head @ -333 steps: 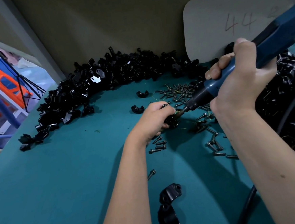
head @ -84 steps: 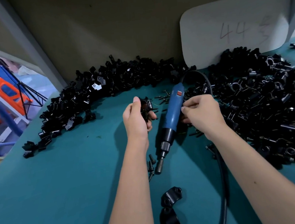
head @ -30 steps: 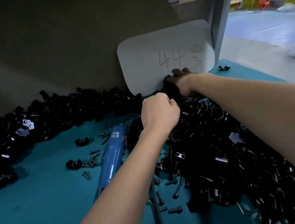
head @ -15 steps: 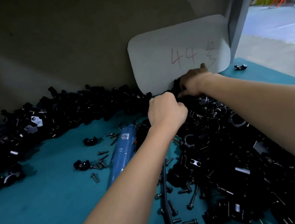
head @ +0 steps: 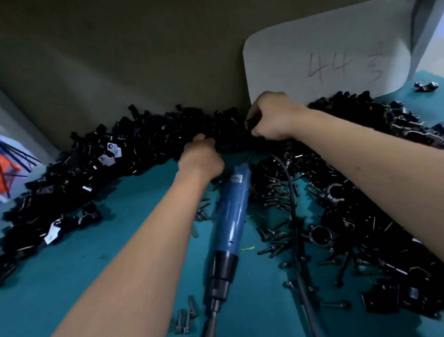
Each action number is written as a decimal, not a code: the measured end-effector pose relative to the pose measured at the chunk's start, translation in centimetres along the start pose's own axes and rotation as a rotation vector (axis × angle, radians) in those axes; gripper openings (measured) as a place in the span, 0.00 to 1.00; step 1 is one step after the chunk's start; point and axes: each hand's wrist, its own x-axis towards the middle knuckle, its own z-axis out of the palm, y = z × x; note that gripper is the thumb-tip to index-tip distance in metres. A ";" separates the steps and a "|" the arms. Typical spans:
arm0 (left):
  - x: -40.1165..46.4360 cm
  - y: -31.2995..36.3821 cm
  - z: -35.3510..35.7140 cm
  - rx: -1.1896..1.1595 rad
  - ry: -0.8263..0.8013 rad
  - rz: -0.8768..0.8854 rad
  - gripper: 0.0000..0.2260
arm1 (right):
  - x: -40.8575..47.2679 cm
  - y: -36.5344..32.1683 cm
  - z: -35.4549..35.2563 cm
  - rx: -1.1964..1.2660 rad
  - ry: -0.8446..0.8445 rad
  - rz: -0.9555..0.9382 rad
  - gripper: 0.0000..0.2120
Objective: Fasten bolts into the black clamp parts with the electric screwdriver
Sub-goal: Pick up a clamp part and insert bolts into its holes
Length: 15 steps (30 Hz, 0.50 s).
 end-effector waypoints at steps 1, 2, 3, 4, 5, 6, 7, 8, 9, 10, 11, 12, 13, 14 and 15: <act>-0.3 -0.5 0.2 -0.014 0.054 0.022 0.16 | -0.3 -0.8 0.6 0.057 -0.009 0.005 0.18; -0.7 -0.6 0.3 -0.021 0.099 0.037 0.13 | -0.6 -1.4 1.0 0.128 -0.014 0.008 0.18; -1.1 -0.8 0.3 -0.033 0.118 0.040 0.12 | -1.2 -1.8 1.4 0.221 -0.015 0.010 0.15; -1.5 -1.1 0.2 -0.060 0.122 0.037 0.10 | -1.9 -2.1 2.0 0.331 -0.014 0.012 0.11; -1.9 -1.3 0.1 -0.103 0.123 0.034 0.10 | -2.9 -2.3 2.4 0.446 -0.002 0.014 0.07; -2.4 -1.5 -0.1 -0.159 0.133 0.027 0.10 | -4.0 -2.4 2.8 0.550 0.022 0.019 0.04; -2.9 -1.7 -0.4 -0.229 0.159 0.015 0.11 | -5.1 -2.4 3.2 0.637 0.060 0.028 0.03; -3.6 -1.8 -0.7 -0.319 0.199 -0.012 0.11 | -6.2 -2.3 3.6 0.713 0.098 0.032 0.03; -4.5 -1.9 -1.0 -0.431 0.243 -0.053 0.12 | -7.4 -2.3 3.9 0.790 0.128 0.029 0.04; -5.4 -1.9 -1.3 -0.568 0.279 -0.099 0.13 | -8.4 -2.3 4.1 0.873 0.145 0.027 0.04; -6.7 -1.9 -1.6 -0.733 0.299 -0.141 0.14 | -9.6 -2.4 4.3 0.963 0.143 0.033 0.03; -7.9 -1.8 -1.8 -0.910 0.302 -0.167 0.15 | -10.6 -2.4 4.5 1.050 0.135 0.049 0.05; -9.3 -1.6 -1.9 -1.061 0.295 -0.172 0.16 | -11.5 -2.4 4.7 1.123 0.124 0.063 0.07; -10.7 -1.6 -1.9 -1.160 0.290 -0.154 0.16 | -12.4 -2.5 4.9 1.168 0.116 0.066 0.09; -11.9 -1.6 -1.8 -1.224 0.285 -0.122 0.16 | -13.1 -2.5 5.0 1.192 0.110 0.054 0.08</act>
